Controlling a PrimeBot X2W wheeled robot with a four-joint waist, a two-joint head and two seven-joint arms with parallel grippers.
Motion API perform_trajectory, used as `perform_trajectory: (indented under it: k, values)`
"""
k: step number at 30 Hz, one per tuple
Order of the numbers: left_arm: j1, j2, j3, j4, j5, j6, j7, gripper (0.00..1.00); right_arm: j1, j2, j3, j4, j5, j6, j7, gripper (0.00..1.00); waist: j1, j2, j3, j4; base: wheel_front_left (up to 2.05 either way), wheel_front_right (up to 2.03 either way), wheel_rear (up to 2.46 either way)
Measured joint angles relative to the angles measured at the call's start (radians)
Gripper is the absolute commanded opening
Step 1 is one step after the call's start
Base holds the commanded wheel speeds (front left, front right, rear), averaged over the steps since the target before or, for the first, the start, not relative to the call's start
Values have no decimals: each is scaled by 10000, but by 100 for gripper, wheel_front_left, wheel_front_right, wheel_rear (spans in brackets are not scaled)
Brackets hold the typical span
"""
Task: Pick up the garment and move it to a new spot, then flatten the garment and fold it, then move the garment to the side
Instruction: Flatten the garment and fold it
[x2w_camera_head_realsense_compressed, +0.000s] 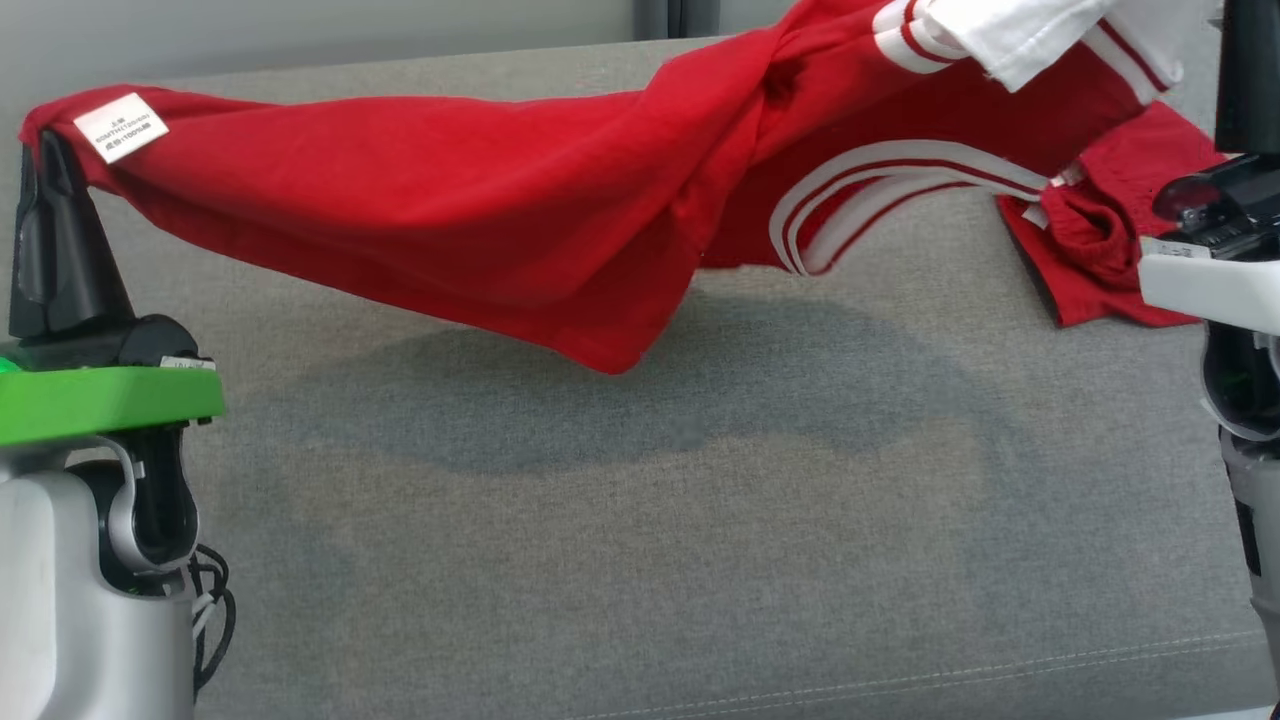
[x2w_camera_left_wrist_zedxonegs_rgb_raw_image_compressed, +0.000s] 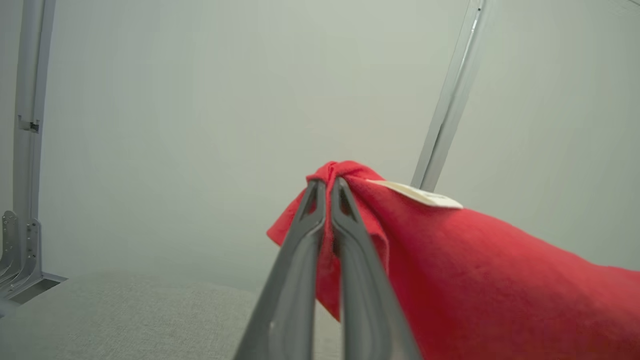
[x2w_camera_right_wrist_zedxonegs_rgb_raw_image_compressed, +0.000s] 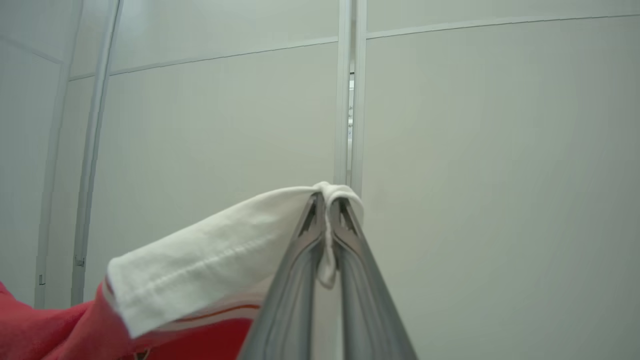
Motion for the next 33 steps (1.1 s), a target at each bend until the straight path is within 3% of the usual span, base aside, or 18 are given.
perform_trajectory:
  k: [7, 11, 19, 20, 21, 28, 33]
  values:
    - [200, 529, -134, -1034, 59, -249, 130, 0, 367, -17, -238, -1762, -86, 100, -2, 0, 0, 0, -347, -319, 0, 0, 0]
    - [478, 876, -483, -1344, 67, -337, 1104, 0, 611, 19, -270, -2460, 215, 163, -36, 0, 0, 0, -410, -546, 0, 0, 0]
    - [545, 1087, -1701, 351, -301, -683, 3381, 0, 2072, 65, 800, -610, 834, 282, 447, 0, 0, 0, -152, -781, 0, 0, 0]
    - [427, 1081, -1839, 679, -299, -685, 3595, 40, 2070, 105, 882, -251, 951, 282, 539, 0, 0, 0, -78, -803, 0, 0, 0]
    - [266, 1068, -1921, 922, -293, -685, 3676, 100, 2055, 113, 984, 84, 966, 295, 587, 0, 0, 0, -2, -825, 0, 0, 0]
    - [-1690, 489, -1478, 811, -303, -600, 3070, 100, 1725, 341, 1354, 1434, 892, 355, 715, 0, 0, 0, 626, -966, 0, 0, 0]
    - [-1391, 495, -1221, 957, -301, -681, 2481, 100, 1663, 322, 1060, 1908, 798, 353, 500, 0, 0, 0, 950, -824, 0, 0, 0]
